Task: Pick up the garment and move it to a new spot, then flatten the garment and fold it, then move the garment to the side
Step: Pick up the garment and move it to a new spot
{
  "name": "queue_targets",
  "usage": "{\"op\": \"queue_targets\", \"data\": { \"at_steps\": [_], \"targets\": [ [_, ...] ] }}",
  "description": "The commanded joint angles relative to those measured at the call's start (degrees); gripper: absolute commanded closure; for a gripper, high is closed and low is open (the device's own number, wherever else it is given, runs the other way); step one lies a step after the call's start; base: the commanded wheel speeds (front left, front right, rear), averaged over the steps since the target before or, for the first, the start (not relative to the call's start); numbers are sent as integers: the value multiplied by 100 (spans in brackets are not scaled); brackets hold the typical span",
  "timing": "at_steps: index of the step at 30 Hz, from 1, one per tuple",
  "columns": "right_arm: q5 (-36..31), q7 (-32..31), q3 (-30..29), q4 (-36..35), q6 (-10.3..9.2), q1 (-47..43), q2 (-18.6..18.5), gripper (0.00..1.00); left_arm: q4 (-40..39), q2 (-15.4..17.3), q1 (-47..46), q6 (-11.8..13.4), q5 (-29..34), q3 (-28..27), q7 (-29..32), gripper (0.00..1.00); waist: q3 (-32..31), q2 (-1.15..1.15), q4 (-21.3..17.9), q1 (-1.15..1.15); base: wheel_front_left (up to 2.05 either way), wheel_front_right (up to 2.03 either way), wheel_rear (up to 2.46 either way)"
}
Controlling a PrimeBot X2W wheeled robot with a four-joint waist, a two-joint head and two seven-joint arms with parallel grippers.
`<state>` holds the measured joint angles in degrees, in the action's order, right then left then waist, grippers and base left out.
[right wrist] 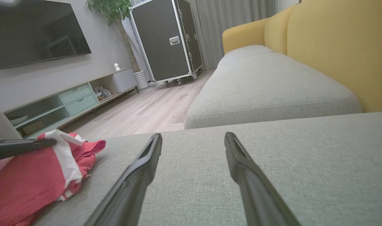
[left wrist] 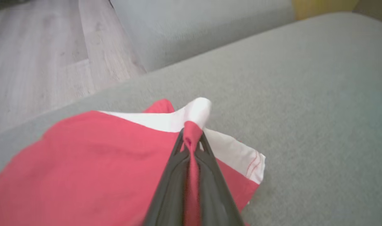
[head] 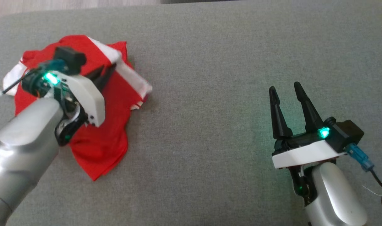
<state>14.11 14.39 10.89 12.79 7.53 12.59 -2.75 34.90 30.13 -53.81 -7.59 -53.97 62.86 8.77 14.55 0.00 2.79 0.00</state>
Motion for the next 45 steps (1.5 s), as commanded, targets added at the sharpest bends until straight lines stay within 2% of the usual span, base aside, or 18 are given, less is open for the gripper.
{"op": "queue_targets", "data": {
  "at_steps": [1,3,4,10,17,23,28,34,40,45],
  "targets": [
    [-15,61,99,-146,-4,88,-12,0,-41,224,-400,10,-71,-337,-407,100,-107,0,23,0,0,0,0],
    [-15,61,94,-128,-4,71,-12,0,-35,211,-410,10,-107,-390,-607,100,-158,0,32,0,0,0,0],
    [67,61,84,-102,-4,30,-12,0,-15,187,-413,10,-183,-546,-1020,100,-281,0,50,0,0,0,0],
    [156,61,108,-29,-4,-116,-12,0,-277,208,-307,97,-369,-1014,-1990,100,-696,0,119,0,0,0,0],
    [192,61,110,53,-4,-321,-12,0,-1228,395,-84,412,-174,-1285,-2303,100,-1021,0,203,0,0,0,0],
    [248,61,177,35,-4,-300,-12,0,-2097,435,83,711,-17,-1442,-2349,100,-1061,0,44,0,0,0,0],
    [275,61,153,-34,-4,-240,-12,0,-2638,358,39,915,109,-1462,-2354,100,-1001,0,-268,0,0,0,0],
    [344,61,72,-163,-4,-109,-12,0,-3029,266,-250,1084,376,-1502,-2359,100,-841,0,-816,0,0,0,0],
    [470,61,83,-314,-4,14,-12,0,-3210,181,-597,1114,545,-1484,-2291,100,-638,0,-1426,0,0,0,0],
    [646,61,146,-498,-4,141,-12,0,-3040,83,-1003,1062,823,-1320,-2106,100,-382,0,-1943,0,0,0,0]
  ]
}}
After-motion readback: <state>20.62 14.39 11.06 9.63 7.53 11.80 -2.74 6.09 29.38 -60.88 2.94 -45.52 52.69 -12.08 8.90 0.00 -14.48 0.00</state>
